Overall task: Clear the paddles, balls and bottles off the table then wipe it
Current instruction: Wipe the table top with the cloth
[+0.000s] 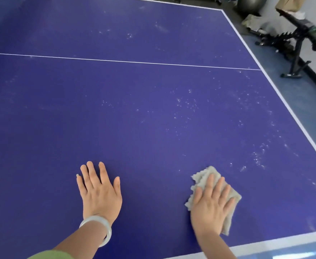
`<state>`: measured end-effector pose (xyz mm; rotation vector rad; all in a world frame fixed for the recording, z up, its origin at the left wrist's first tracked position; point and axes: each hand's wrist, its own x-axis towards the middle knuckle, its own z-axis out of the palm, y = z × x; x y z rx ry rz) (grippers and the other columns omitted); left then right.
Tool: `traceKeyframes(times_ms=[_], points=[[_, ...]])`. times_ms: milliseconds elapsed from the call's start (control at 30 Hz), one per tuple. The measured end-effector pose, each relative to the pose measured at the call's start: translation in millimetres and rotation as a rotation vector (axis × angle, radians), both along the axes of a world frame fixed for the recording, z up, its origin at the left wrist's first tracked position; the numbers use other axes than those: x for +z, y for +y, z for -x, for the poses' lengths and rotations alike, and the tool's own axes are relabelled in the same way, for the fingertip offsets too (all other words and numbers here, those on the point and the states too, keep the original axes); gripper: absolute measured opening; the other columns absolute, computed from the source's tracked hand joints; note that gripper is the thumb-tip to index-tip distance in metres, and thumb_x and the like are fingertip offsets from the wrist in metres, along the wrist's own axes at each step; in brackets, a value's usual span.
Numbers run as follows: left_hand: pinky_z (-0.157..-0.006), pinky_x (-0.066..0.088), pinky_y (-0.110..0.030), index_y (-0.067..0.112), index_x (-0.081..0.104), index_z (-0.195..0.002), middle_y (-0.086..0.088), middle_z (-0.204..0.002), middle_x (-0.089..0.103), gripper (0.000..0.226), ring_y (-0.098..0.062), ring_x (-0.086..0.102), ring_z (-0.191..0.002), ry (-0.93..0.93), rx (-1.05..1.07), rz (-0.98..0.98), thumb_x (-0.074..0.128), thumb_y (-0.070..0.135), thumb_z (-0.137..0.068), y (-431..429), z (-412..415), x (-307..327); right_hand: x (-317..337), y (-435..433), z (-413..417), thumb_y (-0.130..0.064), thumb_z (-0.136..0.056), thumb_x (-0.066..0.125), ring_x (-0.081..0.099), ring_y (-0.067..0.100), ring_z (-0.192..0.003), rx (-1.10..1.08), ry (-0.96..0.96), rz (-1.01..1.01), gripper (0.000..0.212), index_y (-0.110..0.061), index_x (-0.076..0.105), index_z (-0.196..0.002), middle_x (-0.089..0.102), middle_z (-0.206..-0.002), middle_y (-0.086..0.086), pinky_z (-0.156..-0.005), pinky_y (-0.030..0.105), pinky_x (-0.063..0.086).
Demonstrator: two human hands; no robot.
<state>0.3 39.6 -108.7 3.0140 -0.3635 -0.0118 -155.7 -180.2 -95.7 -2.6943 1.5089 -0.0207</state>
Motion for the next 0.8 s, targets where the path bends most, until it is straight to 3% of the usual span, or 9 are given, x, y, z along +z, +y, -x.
traceKeyframes(times_ms=[133, 233, 300, 367, 433, 500, 633, 700, 800], points=[[-0.118, 0.015, -0.058, -0.003, 0.035, -0.147, -0.032, -0.153, 0.026, 0.073, -0.046, 0.019, -0.145, -0.005, 0.007, 0.011, 0.019, 0.047, -0.096, -0.3, -0.7, 0.3, 0.0, 73.2, -41.1, -0.045, -0.093, 0.046, 0.002, 0.035, -0.15, 0.81, 0.127, -0.023, 0.06, -0.026, 0.035, -0.15, 0.004, -0.164, 0.009, -0.116, 0.059, -0.001], [-0.118, 0.015, -0.058, -0.003, 0.036, -0.146, -0.031, -0.153, 0.028, 0.072, -0.045, 0.02, -0.145, 0.0, 0.015, -0.003, 0.019, 0.047, -0.096, -1.2, -1.3, 1.9, 13.7, 42.8, -53.1, -0.044, -0.097, 0.036, 0.018, 0.029, -0.149, 1.012, 0.089, -0.021, 0.058, -0.026, 0.03, -0.152, 0.022, -0.161, 0.003, -0.115, 0.051, 0.01], [-0.118, 0.015, -0.058, -0.003, 0.036, -0.146, -0.031, -0.153, 0.028, 0.073, -0.044, 0.019, -0.145, 0.002, 0.017, -0.01, 0.018, 0.047, -0.097, -1.2, -1.3, 2.4, 10.7, -8.8, -50.9, -0.041, -0.089, 0.045, 0.031, 0.032, -0.14, 0.961, 0.233, 0.038, 0.053, -0.028, 0.044, -0.141, 0.037, -0.15, 0.003, -0.114, 0.049, 0.019], [-0.118, 0.016, -0.058, -0.003, 0.036, -0.146, -0.031, -0.152, 0.028, 0.072, -0.045, 0.02, -0.145, 0.009, 0.011, -0.006, 0.019, 0.047, -0.097, -1.4, -1.1, 3.3, 10.0, -64.0, -36.4, -0.041, -0.088, 0.048, 0.039, 0.026, -0.135, 0.5, 0.179, 0.001, 0.052, -0.038, 0.038, -0.14, 0.043, -0.142, -0.003, -0.11, 0.044, 0.028], [-0.117, 0.018, -0.059, -0.004, 0.037, -0.146, -0.032, -0.152, 0.029, 0.072, -0.046, 0.022, -0.144, 0.01, 0.01, -0.001, 0.02, 0.047, -0.097, -1.4, -1.5, 3.9, 9.1, -79.8, -17.9, -0.047, -0.101, 0.023, 0.013, 0.024, -0.148, 0.044, 0.05, -0.051, 0.058, -0.036, 0.003, -0.154, 0.017, -0.161, -0.001, -0.118, 0.047, 0.01], [-0.117, 0.019, -0.059, -0.004, 0.038, -0.145, -0.032, -0.151, 0.029, 0.072, -0.046, 0.023, -0.143, 0.01, 0.01, 0.003, 0.021, 0.047, -0.096, -1.6, -1.5, 5.0, 2.7, -50.8, -21.2, -0.049, -0.098, 0.003, -0.007, 0.025, -0.15, -0.102, 0.019, -0.097, 0.058, -0.031, -0.018, -0.149, -0.003, -0.164, 0.004, -0.119, 0.051, -0.004], [-0.116, 0.02, -0.06, -0.005, 0.039, -0.144, -0.033, -0.15, 0.031, 0.072, -0.047, 0.024, -0.143, 0.016, 0.004, 0.003, 0.021, 0.046, -0.096, -1.8, -1.3, 6.8, -7.7, 37.8, -70.7, -0.043, -0.1, 0.018, 0.002, 0.033, -0.15, 0.336, 0.01, -0.008, 0.06, -0.023, 0.013, -0.156, 0.008, -0.163, 0.013, -0.118, 0.058, 0.002], [-0.116, 0.02, -0.059, -0.005, 0.04, -0.144, -0.033, -0.15, 0.031, 0.072, -0.047, 0.024, -0.143, 0.022, 0.005, -0.002, 0.022, 0.045, -0.096, -2.2, -1.4, 7.2, -8.2, 62.4, -102.1, -0.044, -0.098, 0.019, -0.006, 0.032, -0.15, 0.644, 0.071, -0.009, 0.063, -0.022, 0.012, -0.156, 0.001, -0.163, 0.011, -0.117, 0.059, -0.001], [-0.117, 0.02, -0.058, -0.003, 0.04, -0.144, -0.031, -0.151, 0.031, 0.072, -0.045, 0.024, -0.144, 0.027, 0.014, -0.008, 0.021, 0.046, -0.096, -2.6, -2.1, 6.9, -6.3, 42.6, -133.7, -0.044, -0.098, 0.027, 0.009, 0.034, -0.15, 0.893, 0.075, 0.002, 0.063, -0.019, 0.017, -0.156, 0.013, -0.162, 0.01, -0.114, 0.06, 0.01]])
